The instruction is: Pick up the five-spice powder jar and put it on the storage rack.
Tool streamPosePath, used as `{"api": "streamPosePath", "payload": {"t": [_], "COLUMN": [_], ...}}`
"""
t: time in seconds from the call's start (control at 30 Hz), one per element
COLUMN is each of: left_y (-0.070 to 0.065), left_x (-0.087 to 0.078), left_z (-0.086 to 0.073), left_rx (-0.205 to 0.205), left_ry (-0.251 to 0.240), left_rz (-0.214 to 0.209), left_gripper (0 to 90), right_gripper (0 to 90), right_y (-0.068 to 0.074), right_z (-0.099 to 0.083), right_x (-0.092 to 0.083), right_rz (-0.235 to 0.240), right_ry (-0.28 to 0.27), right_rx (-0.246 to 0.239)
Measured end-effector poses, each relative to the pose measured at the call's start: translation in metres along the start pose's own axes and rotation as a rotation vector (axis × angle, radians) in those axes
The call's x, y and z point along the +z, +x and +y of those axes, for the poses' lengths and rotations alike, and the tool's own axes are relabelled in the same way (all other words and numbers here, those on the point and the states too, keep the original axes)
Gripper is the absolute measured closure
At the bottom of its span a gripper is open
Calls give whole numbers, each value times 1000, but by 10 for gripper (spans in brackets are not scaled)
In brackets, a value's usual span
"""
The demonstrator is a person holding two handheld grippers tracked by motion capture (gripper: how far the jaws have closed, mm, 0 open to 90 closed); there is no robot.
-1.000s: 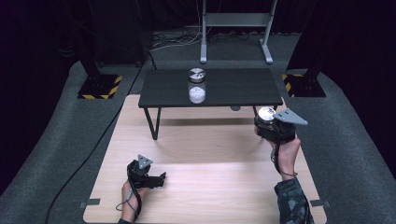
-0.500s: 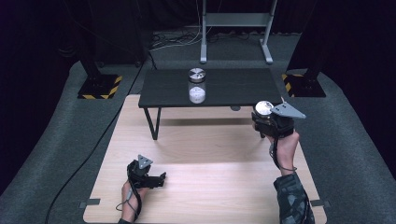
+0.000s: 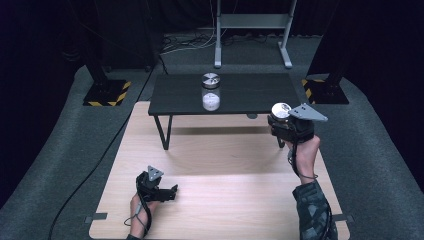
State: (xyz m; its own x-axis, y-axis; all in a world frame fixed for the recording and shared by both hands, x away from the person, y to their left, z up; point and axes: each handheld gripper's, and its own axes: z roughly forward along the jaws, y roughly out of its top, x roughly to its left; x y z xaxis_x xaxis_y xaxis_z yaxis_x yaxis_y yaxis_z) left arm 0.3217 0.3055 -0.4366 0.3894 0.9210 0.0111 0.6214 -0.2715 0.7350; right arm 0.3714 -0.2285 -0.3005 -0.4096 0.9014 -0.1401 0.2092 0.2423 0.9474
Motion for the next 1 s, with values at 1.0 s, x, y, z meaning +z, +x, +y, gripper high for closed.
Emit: {"api": "streamPosePath", "payload": {"t": [1.0], "left_y": [1], "left_x": [0], "left_z": [0], "left_rx": [-1], "left_ry": [1], "left_rz": [-4], "left_gripper": [14], "right_gripper": [296], "right_y": [-4], "right_z": [37], "right_x": [1], "right_rz": [60], "right_ry": [-60], "right_rx": [7]}}
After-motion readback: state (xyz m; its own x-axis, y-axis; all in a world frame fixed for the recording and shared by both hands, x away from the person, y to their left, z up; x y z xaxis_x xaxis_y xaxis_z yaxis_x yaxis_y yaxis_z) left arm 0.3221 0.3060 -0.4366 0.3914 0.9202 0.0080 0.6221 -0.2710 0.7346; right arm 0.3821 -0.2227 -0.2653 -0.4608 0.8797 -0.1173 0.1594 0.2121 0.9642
